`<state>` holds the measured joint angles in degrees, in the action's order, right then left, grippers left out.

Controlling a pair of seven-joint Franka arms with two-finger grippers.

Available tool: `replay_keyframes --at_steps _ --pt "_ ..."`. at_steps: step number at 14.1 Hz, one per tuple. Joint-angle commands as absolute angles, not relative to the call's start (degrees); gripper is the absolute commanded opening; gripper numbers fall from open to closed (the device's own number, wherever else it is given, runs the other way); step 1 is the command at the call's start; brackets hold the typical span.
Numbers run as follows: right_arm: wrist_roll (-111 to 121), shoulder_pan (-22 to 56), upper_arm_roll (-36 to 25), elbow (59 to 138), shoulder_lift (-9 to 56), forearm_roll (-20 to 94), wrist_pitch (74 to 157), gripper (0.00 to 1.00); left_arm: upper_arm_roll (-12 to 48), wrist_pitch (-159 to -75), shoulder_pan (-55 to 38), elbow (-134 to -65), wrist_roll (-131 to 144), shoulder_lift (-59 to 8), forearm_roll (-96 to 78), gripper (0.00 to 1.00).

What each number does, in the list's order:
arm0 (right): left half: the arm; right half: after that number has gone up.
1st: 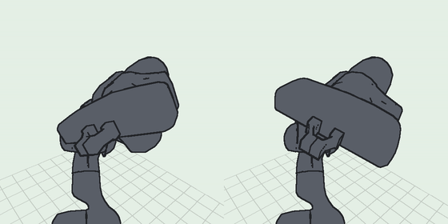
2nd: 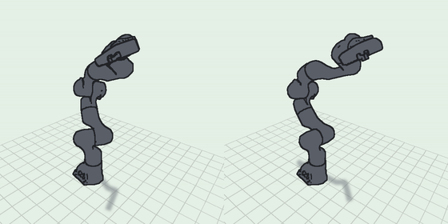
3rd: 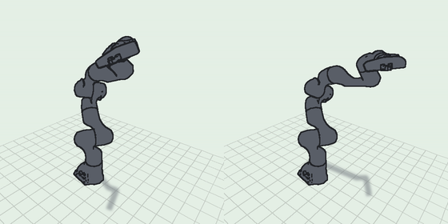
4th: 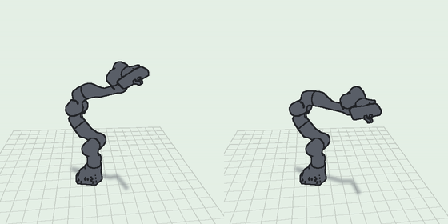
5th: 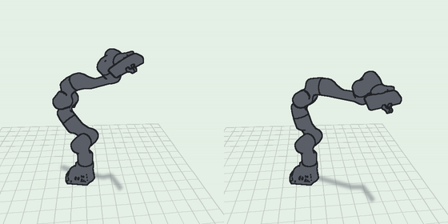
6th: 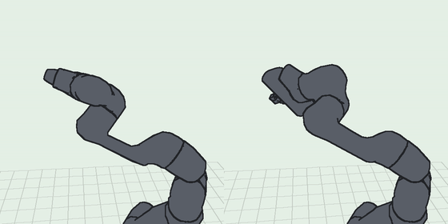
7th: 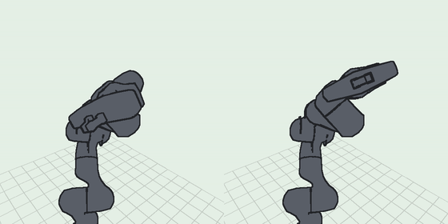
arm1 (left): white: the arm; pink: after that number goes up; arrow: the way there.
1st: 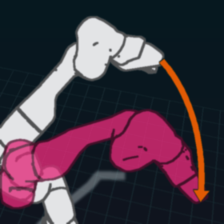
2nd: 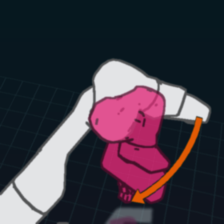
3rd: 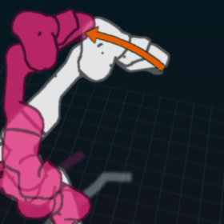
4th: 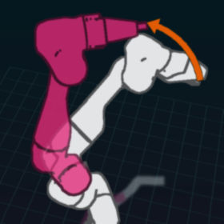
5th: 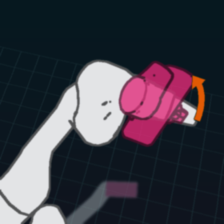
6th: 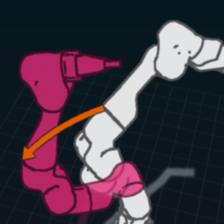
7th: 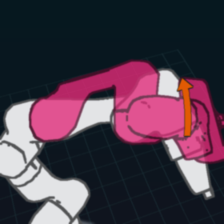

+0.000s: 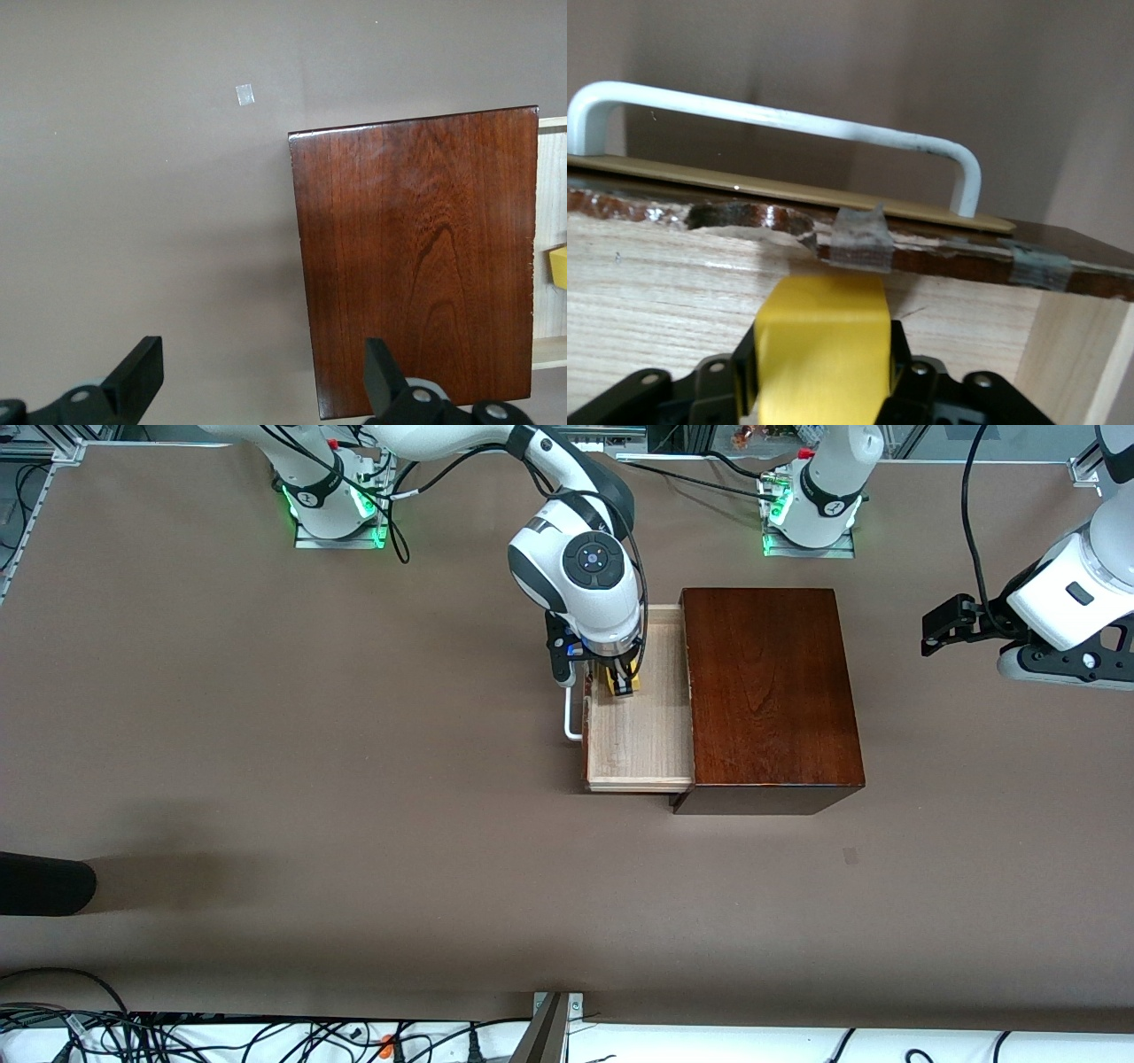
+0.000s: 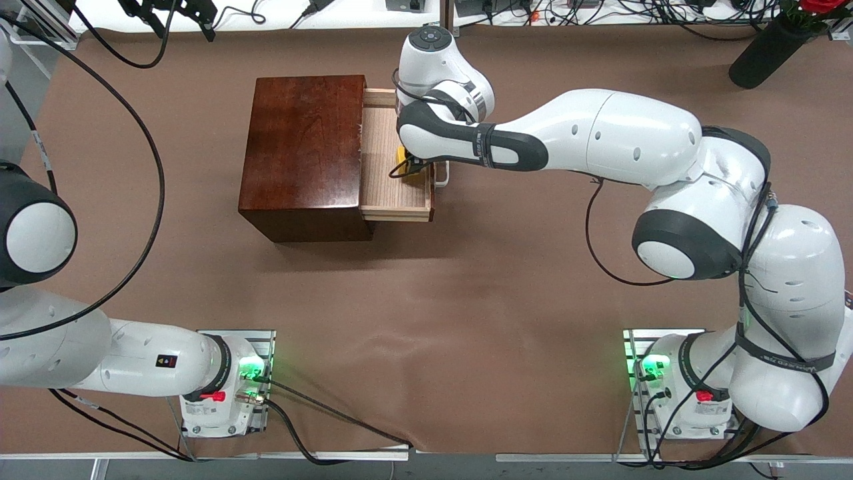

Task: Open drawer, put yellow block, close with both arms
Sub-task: 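Open the right gripper to drop the cube into the drawer, then withdraw the right gripper while the left gripper reaches the drawer handle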

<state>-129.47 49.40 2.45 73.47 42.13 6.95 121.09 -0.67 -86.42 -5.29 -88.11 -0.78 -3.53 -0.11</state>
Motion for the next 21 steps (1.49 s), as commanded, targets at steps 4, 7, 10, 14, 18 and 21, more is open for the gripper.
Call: replay_keyframes --at_steps 4,7,10,14,18,21 --pt "-129.4 49.0 1.3 70.8 39.1 4.4 113.9 1.0 -1.0 -86.5 -5.5 -88.6 -1.6 -3.0 -1.1 1.0" --pt "-123.0 45.5 1.4 70.0 33.9 5.0 107.6 1.0 -0.9 -86.6 -5.5 -88.5 -1.6 -3.0 -1.1 1.0" --pt "-110.0 41.1 1.3 70.0 29.5 5.6 102.1 1.0 -0.9 -86.5 -5.6 -88.5 -1.5 -3.0 -1.1 1.0" --pt "-85.9 34.8 0.4 70.4 27.2 5.0 93.5 1.0 -0.6 -86.7 -5.7 -88.4 -1.5 -3.0 -1.3 1.0" --pt "-61.2 32.8 -8.3 72.0 26.3 7.4 90.2 1.0 5.1 -86.7 -5.9 -85.5 -1.6 -5.4 -1.4 1.0" --pt "-41.6 31.1 -14.8 73.4 25.8 9.7 89.6 1.0 13.3 -87.0 -5.8 -83.8 0.3 -6.1 -1.0 1.0"
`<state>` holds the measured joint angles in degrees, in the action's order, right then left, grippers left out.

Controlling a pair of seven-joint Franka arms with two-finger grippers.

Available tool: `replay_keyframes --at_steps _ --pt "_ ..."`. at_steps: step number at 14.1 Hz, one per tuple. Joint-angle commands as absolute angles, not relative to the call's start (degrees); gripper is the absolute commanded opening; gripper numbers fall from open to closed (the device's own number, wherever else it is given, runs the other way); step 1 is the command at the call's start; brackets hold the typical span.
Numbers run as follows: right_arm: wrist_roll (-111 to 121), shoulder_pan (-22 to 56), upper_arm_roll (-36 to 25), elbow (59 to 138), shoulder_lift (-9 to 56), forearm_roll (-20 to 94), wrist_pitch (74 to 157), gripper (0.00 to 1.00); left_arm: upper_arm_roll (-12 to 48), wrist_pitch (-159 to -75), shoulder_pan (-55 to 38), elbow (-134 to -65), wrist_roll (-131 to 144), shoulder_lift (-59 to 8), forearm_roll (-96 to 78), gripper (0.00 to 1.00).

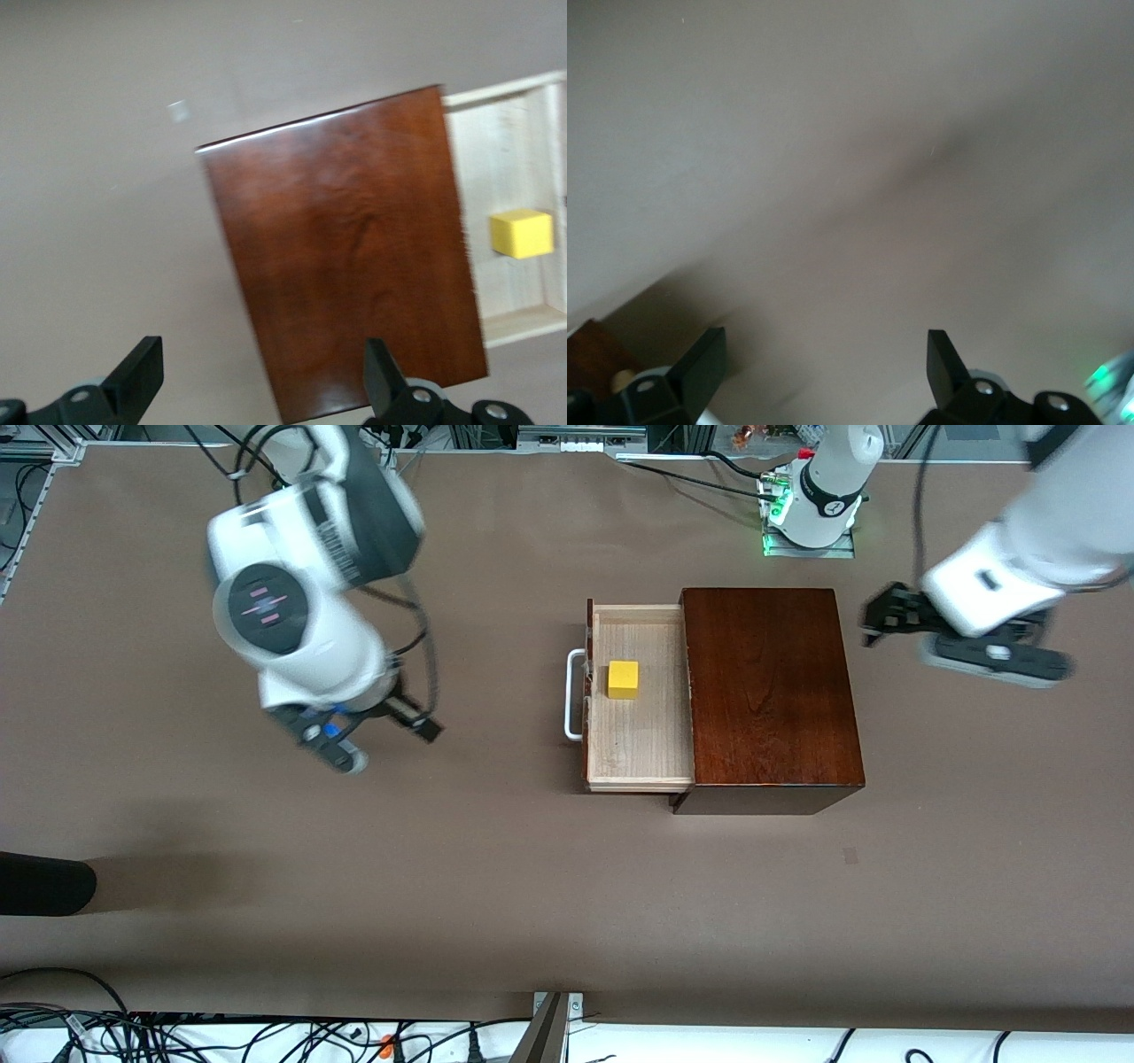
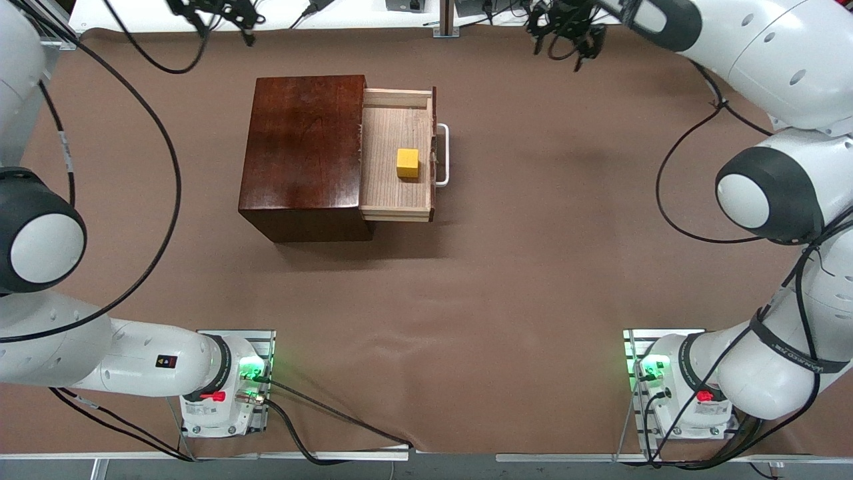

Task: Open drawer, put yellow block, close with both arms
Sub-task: 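Withdraw the right gripper while the left gripper reaches the drawer handle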

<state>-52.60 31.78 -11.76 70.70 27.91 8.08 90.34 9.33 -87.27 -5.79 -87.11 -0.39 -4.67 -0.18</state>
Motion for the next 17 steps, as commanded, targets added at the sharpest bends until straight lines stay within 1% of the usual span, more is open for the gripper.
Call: replay_keyframes --at_steps 1,2,3,5,7,8,9,10,12,14,15,17 --pt "-35.3 30.8 -17.3 73.9 25.6 9.8 89.6 1.0 14.9 -86.9 -5.8 -83.0 1.6 -6.1 -1.3 1.0" --pt "-29.5 30.2 -19.0 74.1 25.3 9.7 89.1 1.0 17.2 -86.7 -5.8 -82.9 2.6 -6.1 -1.3 1.0" --pt "-23.4 27.8 -20.3 74.1 25.0 10.0 87.9 1.0 20.1 -86.7 -5.8 -82.9 3.6 -6.2 -1.5 1.0" --pt "-8.3 20.0 -20.0 75.5 22.8 11.0 85.7 1.0 25.7 -87.7 -6.6 -82.8 3.8 -8.0 -1.3 1.0" --pt "1.9 12.2 -17.3 81.9 17.8 10.3 87.6 1.0 29.3 -91.2 -9.3 -82.7 2.7 -10.8 -1.1 1.0" --pt "5.4 7.8 -13.4 84.5 15.1 8.9 89.6 1.0 30.3 -92.3 -11.7 -82.7 2.6 -12.2 -0.6 1.0" --pt "8.4 4.3 -10.3 86.4 12.3 5.6 90.2 1.0 30.4 -93.8 -14.6 -82.6 2.1 -13.4 0.2 1.0" --pt "9.1 2.5 -7.8 88.0 9.5 2.7 90.1 1.0 30.4 -95.0 -16.9 -82.6 -0.2 -14.7 1.4 1.0" --pt "8.8 1.7 -6.6 90.1 5.1 2.2 87.6 1.0 30.4 -97.5 -19.5 -82.0 -7.2 -17.2 2.1 1.0" --pt "8.0 1.4 -6.4 95.0 1.2 1.8 88.3 1.0 30.3 -99.0 -21.6 -78.9 -19.7 -21.6 2.4 1.0" --pt "8.3 0.7 -6.3 96.0 0.1 1.9 89.3 1.0 30.3 -99.0 -22.6 -77.5 -24.8 -23.4 4.4 1.0" --pt "8.5 -0.6 -3.4 95.5 -1.1 1.7 89.4 1.0 30.3 -99.1 -25.0 -76.6 -31.3 -26.3 9.3 1.0"
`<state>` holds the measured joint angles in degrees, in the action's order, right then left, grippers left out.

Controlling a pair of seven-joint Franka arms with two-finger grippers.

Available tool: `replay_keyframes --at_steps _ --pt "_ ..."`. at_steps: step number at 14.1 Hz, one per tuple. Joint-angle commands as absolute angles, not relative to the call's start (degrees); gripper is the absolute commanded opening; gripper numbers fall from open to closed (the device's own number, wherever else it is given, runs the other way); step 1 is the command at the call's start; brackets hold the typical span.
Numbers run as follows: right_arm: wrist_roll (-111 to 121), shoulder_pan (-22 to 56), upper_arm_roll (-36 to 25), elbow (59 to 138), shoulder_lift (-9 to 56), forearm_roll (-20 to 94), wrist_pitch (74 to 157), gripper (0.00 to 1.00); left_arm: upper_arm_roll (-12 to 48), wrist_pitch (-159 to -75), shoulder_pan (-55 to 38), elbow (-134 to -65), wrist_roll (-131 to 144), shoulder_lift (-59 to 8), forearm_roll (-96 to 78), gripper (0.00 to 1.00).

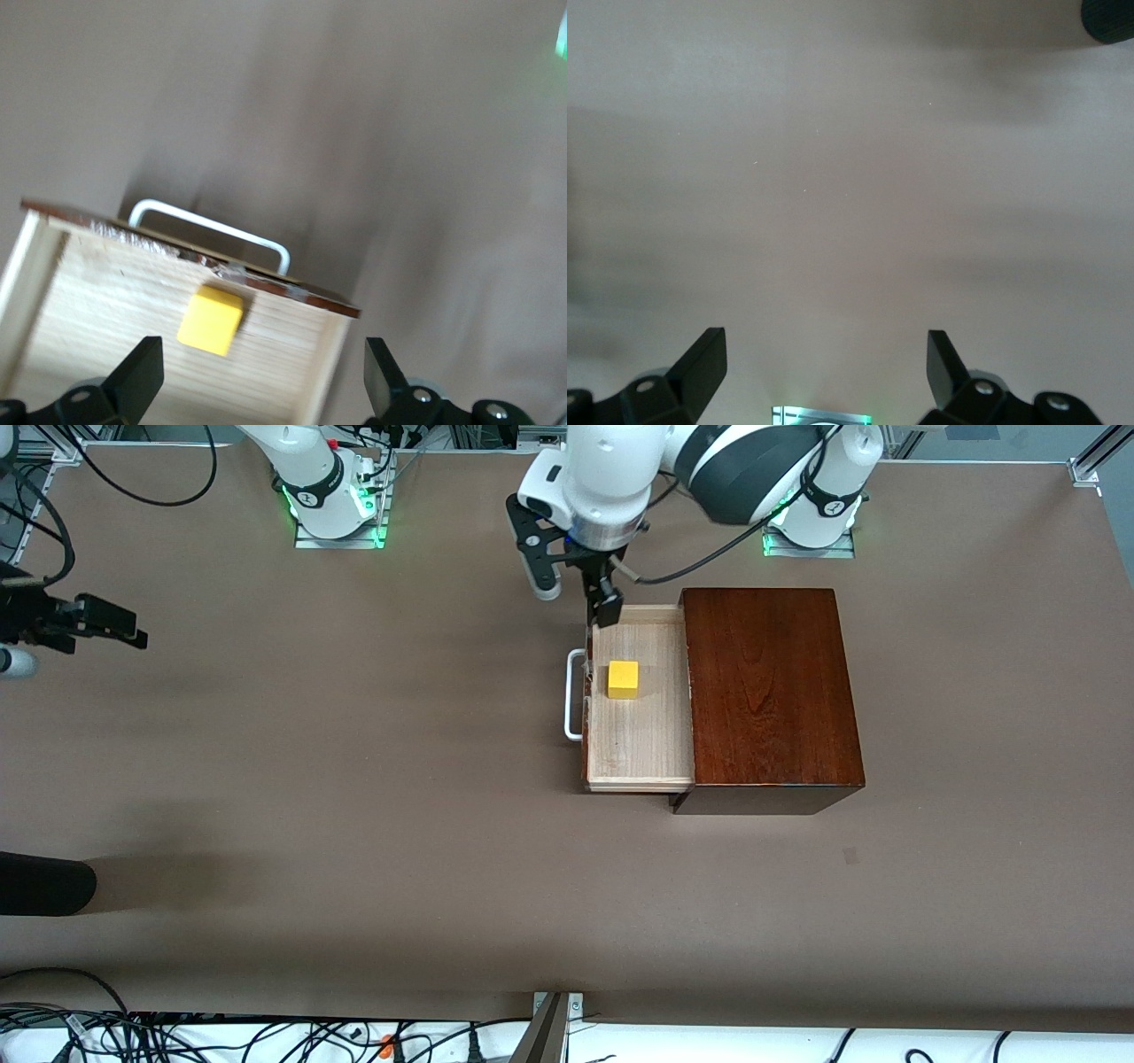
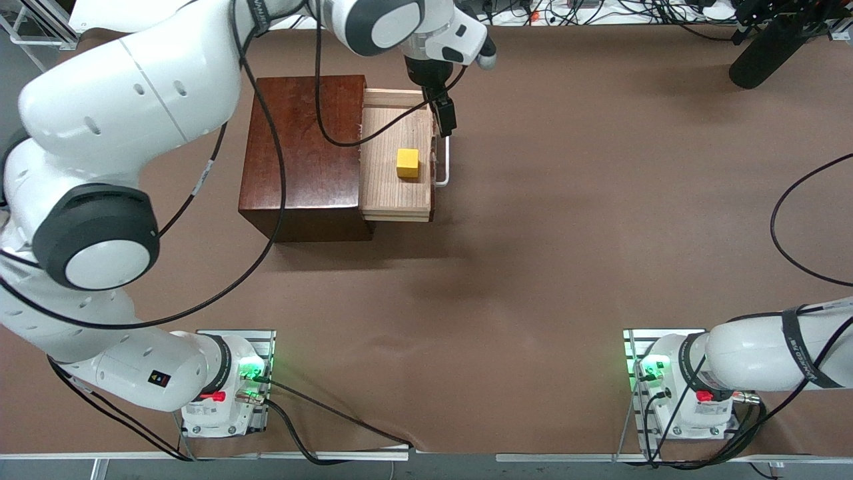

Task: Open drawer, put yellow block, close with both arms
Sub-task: 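Withdraw the right gripper while the left gripper reaches the drawer handle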

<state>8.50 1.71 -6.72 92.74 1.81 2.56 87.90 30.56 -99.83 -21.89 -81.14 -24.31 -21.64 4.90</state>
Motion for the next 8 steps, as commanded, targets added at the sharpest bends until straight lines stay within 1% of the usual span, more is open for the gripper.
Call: replay_keyframes --at_steps 1,3,5,8 --pt "8.4 -1.2 -3.4 95.2 -1.0 2.0 90.3 1.0 30.2 -99.7 -26.0 -76.5 -34.1 -27.8 11.1 1.0" --pt "8.4 -1.1 -3.0 94.0 -0.7 0.4 89.7 1.0 30.2 -101.9 -26.5 -76.6 -37.9 -30.7 13.4 1.0" --pt "7.7 -1.1 -3.1 92.6 -0.1 -0.2 85.3 1.0 30.0 -103.5 -26.5 -76.6 -38.5 -33.5 14.1 1.0" --pt "6.3 -1.1 -3.1 92.5 0.0 -0.2 85.3 1.0 30.1 -105.2 -27.5 -76.6 -38.5 -36.6 19.3 1.0"
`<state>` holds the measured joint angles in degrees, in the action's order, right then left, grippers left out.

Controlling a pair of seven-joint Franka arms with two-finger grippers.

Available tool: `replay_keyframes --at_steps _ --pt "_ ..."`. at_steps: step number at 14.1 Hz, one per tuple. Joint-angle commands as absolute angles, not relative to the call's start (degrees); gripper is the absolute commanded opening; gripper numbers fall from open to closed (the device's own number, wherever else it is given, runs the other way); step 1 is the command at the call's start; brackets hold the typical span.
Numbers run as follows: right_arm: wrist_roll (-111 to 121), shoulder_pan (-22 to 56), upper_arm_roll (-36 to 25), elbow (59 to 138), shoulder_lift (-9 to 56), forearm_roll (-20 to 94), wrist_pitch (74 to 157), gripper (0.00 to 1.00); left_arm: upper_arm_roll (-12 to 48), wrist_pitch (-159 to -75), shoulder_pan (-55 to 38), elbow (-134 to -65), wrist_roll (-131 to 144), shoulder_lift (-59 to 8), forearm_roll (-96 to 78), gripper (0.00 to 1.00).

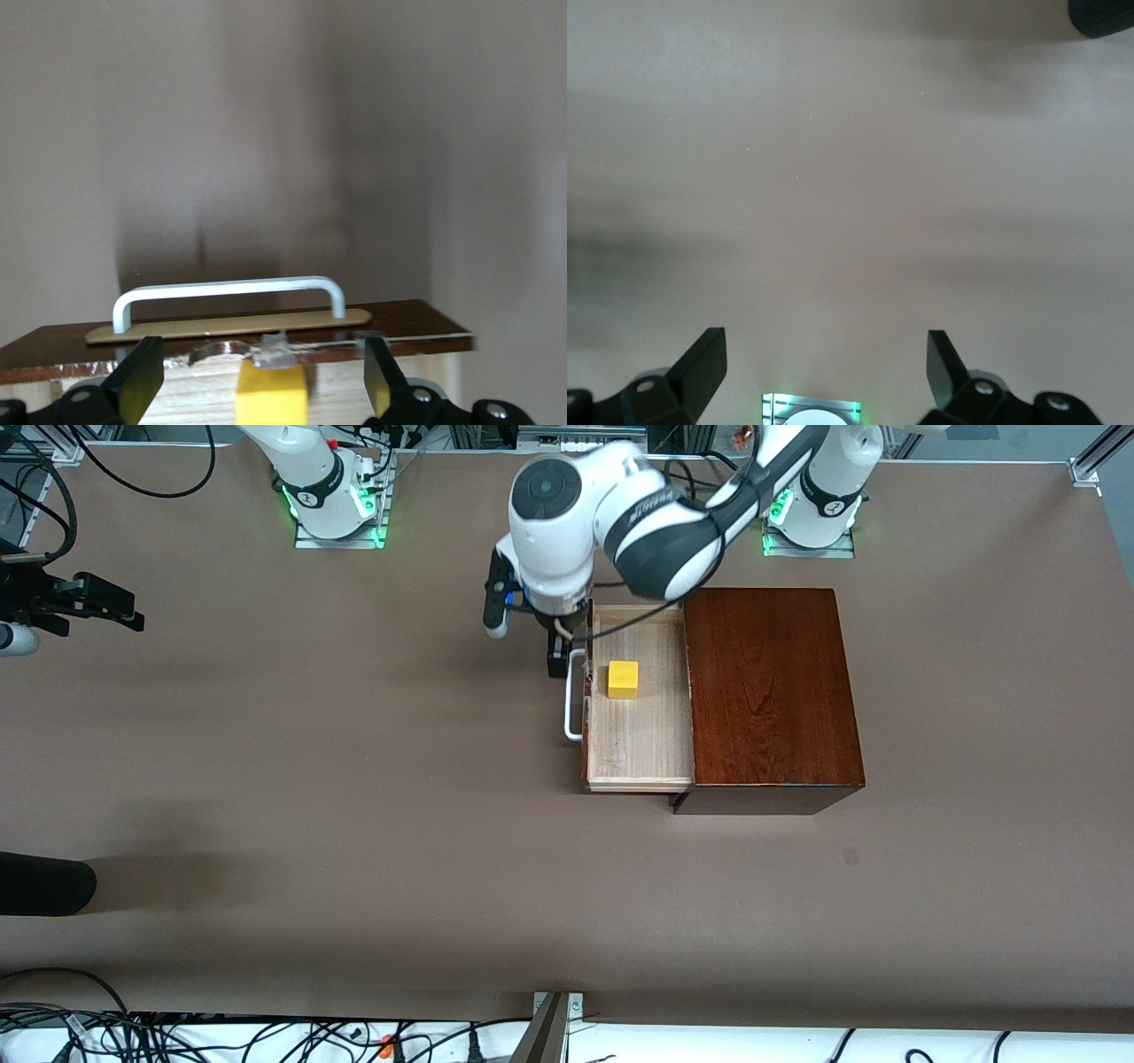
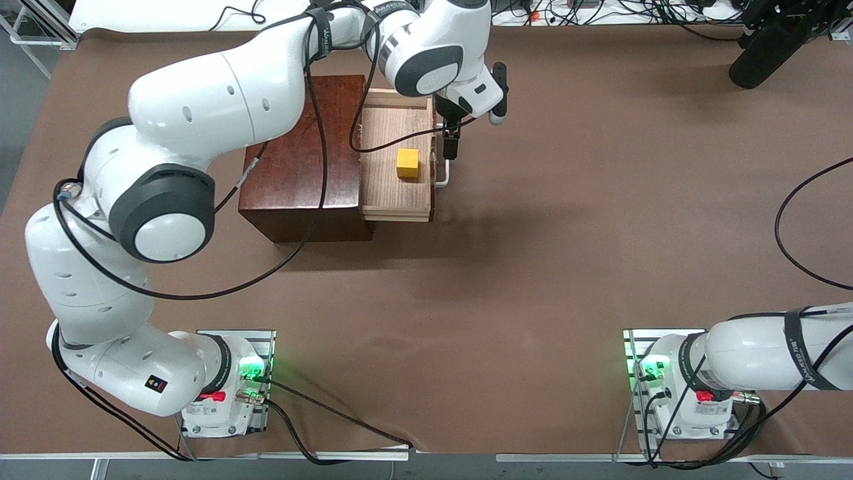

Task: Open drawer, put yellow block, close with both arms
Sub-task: 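Lower the left gripper onto the drawer front by the handle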

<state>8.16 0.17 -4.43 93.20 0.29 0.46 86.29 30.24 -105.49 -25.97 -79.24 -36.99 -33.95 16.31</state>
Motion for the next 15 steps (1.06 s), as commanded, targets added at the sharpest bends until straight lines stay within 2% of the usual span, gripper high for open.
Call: replay_keyframes --at_steps 1,7,15 --pt "4.9 -1.1 -3.0 92.5 0.0 -0.1 85.5 1.0 30.1 -105.3 -28.0 -76.6 -38.4 -37.3 20.3 1.0" --pt "4.4 -1.1 -2.7 92.6 0.2 2.1 89.1 1.0 29.6 -108.1 -28.8 -76.8 -37.8 -41.7 24.0 1.0" --pt "4.5 -1.1 -2.7 92.6 0.6 2.2 89.0 1.0 28.9 -106.8 -28.7 -77.0 -38.1 -41.7 26.7 1.0"
